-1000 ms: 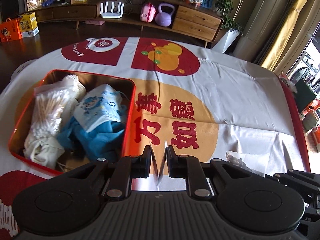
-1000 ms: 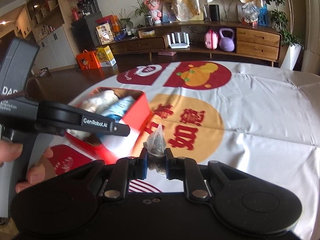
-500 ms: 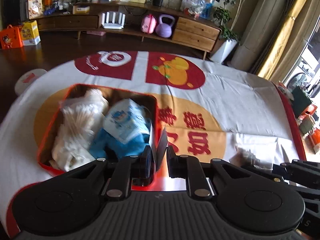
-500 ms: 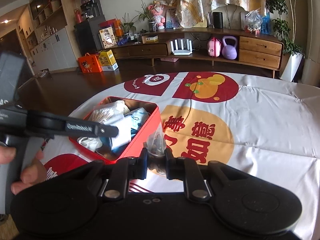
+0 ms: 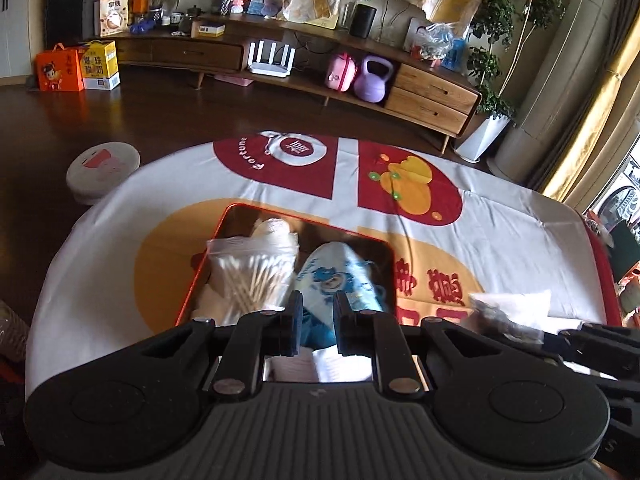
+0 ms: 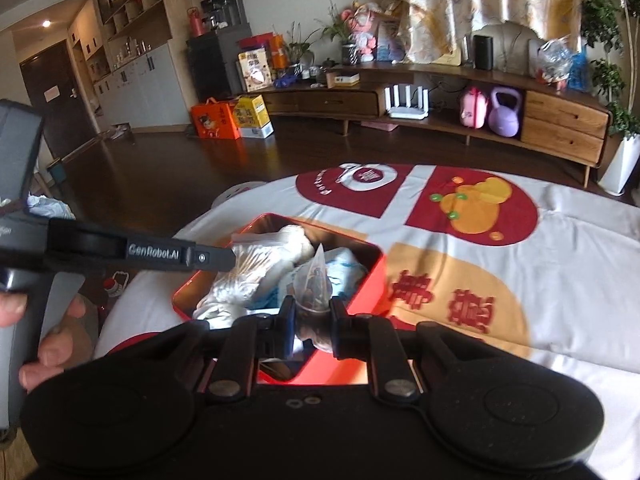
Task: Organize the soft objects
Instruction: 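Carry the sachet with the left tool while the right tool carries the tea bag to the tin, then lower and release the sachet with the left tool while the right tool releases the tea bag in the tin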
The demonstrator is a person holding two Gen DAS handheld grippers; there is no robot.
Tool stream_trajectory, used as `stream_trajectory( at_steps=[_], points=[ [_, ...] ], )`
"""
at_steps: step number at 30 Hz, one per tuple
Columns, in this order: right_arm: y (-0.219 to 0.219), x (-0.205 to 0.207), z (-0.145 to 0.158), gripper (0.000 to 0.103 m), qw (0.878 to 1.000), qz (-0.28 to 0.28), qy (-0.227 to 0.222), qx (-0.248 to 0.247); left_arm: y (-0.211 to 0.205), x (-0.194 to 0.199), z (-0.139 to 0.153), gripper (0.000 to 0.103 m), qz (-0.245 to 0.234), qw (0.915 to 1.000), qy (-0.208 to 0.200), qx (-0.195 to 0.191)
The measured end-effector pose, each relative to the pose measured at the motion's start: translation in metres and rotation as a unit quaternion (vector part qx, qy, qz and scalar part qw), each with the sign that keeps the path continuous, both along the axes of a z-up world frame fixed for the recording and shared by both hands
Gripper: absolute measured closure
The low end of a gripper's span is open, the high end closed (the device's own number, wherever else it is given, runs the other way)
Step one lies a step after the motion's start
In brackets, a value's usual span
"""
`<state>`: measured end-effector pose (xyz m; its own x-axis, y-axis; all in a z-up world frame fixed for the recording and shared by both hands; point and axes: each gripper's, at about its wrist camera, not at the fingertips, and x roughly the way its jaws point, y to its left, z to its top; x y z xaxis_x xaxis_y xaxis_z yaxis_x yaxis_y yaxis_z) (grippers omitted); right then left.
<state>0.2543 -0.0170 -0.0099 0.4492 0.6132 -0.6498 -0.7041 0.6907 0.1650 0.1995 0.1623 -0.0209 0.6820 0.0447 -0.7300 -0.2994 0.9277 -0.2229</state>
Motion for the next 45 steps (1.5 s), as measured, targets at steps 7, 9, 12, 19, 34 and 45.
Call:
stream_trajectory(
  at_steps=[7,9,12,19,34,45],
  points=[
    [0.040,0.013,-0.021,0.084,1.000,0.014,-0.001,-0.023,0.012,-0.001,-0.021,0.087,0.004,0.9998,0.015,-0.015],
    [0.048,0.018,-0.025,0.084,0.999,0.010,-0.002,-0.030,0.014,-0.002,-0.026,0.087,0.005,0.9997,0.018,-0.017],
    [0.056,0.023,-0.031,0.082,0.999,0.009,0.000,-0.034,0.016,-0.002,-0.032,0.087,0.005,0.9996,0.023,-0.018],
    [0.069,0.032,-0.044,0.078,0.999,0.016,0.018,-0.041,0.019,-0.001,-0.044,0.087,0.006,0.9992,0.035,-0.021],
    [0.066,0.029,-0.054,0.068,0.998,0.029,0.042,-0.039,0.020,-0.012,-0.049,0.086,0.011,0.9993,0.034,0.004],
    [0.038,0.010,-0.029,0.058,0.999,0.021,0.023,-0.014,0.013,-0.027,-0.036,0.059,0.006,0.9997,0.016,0.017]
  ],
)
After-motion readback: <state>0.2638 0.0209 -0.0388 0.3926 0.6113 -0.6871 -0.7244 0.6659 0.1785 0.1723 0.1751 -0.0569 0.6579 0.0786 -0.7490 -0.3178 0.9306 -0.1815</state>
